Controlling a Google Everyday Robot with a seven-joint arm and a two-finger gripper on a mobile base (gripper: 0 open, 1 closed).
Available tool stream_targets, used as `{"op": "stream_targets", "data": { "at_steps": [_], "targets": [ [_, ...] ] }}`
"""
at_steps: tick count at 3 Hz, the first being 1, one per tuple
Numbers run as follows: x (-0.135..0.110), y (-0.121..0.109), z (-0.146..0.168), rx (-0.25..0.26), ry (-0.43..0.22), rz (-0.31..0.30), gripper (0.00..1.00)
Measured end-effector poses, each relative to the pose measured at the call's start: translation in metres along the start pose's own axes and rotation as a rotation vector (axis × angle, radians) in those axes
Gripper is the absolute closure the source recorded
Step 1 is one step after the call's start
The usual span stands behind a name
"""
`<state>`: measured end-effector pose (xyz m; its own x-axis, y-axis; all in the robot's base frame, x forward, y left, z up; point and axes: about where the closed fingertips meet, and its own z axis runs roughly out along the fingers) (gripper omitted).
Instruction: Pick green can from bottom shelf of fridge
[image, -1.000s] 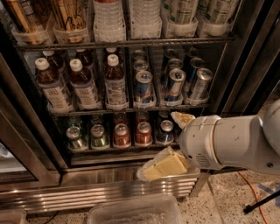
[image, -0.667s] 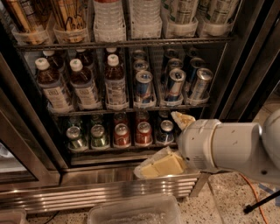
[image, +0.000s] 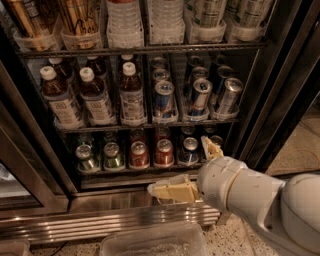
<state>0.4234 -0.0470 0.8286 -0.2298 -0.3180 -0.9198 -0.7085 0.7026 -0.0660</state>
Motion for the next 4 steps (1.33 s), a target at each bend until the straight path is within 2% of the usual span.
{"op": "stream_targets", "data": {
  "at_steps": [1, 2, 3, 4],
  "targets": [
    [0.027, -0.029, 0.001, 0.13, -0.075, 0.105, 0.0],
    [0.031, -0.032, 0.022, 0.174, -0.12, 0.028, 0.0],
    [0.012, -0.002, 0.066, 0.081, -0.186, -0.086, 0.0],
    [0.003, 0.037, 0.109, -0.072, -0.27, -0.12, 0.0]
  ]
}}
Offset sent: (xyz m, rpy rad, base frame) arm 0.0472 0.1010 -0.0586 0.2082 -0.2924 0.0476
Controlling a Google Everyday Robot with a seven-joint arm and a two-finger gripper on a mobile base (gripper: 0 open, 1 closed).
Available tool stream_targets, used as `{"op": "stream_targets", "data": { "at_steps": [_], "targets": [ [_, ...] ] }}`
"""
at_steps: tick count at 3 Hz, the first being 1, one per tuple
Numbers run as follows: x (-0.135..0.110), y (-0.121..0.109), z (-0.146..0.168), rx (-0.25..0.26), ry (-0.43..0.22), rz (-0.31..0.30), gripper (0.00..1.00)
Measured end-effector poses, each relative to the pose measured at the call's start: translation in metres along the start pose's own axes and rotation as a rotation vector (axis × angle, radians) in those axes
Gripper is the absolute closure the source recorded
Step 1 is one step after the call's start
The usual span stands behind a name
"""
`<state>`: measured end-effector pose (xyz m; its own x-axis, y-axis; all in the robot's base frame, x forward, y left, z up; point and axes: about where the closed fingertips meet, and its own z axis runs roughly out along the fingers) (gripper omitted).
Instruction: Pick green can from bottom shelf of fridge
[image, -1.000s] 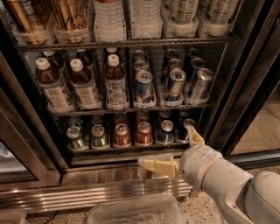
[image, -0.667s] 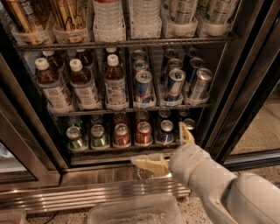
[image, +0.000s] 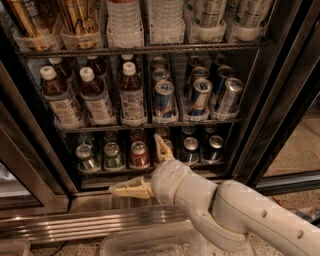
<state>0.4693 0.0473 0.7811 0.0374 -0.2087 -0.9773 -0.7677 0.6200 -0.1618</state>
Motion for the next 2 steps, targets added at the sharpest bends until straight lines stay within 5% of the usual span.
{"op": "stream_targets", "data": {
  "at_steps": [2],
  "targets": [
    [0.0013, 0.0096, 0.0099, -0.032, -0.014, 0.014, 0.0]
  ]
}}
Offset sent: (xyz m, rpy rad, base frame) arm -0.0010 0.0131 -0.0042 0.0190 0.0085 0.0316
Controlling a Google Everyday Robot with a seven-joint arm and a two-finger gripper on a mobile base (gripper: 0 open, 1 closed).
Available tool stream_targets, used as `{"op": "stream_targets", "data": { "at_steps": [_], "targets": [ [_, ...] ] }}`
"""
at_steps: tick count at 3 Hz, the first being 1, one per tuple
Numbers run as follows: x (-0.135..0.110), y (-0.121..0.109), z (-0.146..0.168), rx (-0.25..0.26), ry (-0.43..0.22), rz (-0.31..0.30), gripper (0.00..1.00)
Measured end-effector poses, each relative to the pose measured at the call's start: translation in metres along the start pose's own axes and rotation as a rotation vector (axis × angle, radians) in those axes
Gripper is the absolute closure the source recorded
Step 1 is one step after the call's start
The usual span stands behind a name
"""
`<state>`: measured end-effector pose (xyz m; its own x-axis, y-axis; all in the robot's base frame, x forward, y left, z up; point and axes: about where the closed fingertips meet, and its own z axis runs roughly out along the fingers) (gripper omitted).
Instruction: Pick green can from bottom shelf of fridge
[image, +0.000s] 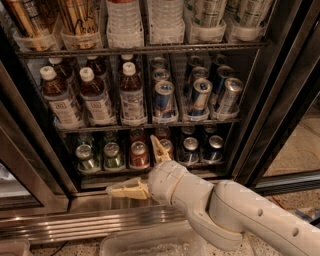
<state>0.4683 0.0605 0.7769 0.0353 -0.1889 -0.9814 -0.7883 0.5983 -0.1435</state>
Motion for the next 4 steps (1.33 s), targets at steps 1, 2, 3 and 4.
{"op": "stream_targets", "data": {
  "at_steps": [1, 2, 3, 4],
  "targets": [
    [0.001, 0.002, 0.006, -0.005, -0.027, 0.038, 0.0],
    [0.005, 0.024, 0.016, -0.006, -0.064, 0.017, 0.0],
    [0.016, 0.056, 0.033, 0.007, -0.095, -0.008, 0.0],
    [0.047, 0.065, 0.048, 0.07, -0.095, 0.036, 0.0]
  ]
}}
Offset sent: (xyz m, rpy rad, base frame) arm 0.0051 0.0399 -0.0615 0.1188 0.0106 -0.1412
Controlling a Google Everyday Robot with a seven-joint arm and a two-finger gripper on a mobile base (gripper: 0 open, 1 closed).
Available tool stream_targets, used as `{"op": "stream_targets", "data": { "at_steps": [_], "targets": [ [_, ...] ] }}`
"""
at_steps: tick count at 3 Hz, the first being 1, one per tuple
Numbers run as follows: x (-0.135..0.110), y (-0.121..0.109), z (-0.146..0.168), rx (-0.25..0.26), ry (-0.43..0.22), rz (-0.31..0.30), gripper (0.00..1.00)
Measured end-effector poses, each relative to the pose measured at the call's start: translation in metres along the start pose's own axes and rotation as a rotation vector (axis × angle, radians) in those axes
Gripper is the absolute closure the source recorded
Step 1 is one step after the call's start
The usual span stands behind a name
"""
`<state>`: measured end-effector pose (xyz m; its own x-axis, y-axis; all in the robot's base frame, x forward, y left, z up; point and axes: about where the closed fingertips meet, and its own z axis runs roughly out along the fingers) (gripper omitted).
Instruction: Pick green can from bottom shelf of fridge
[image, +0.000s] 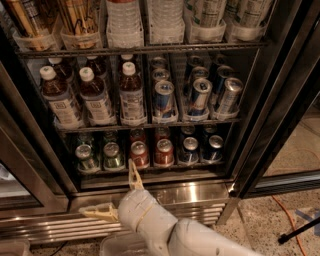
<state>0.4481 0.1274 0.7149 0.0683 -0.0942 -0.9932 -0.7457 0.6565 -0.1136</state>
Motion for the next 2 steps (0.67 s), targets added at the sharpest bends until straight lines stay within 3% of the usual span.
{"op": "stream_targets", "data": {
  "at_steps": [2],
  "targets": [
    [0.078, -0.011, 0.008, 0.186, 0.04, 0.138, 0.0]
  ]
}}
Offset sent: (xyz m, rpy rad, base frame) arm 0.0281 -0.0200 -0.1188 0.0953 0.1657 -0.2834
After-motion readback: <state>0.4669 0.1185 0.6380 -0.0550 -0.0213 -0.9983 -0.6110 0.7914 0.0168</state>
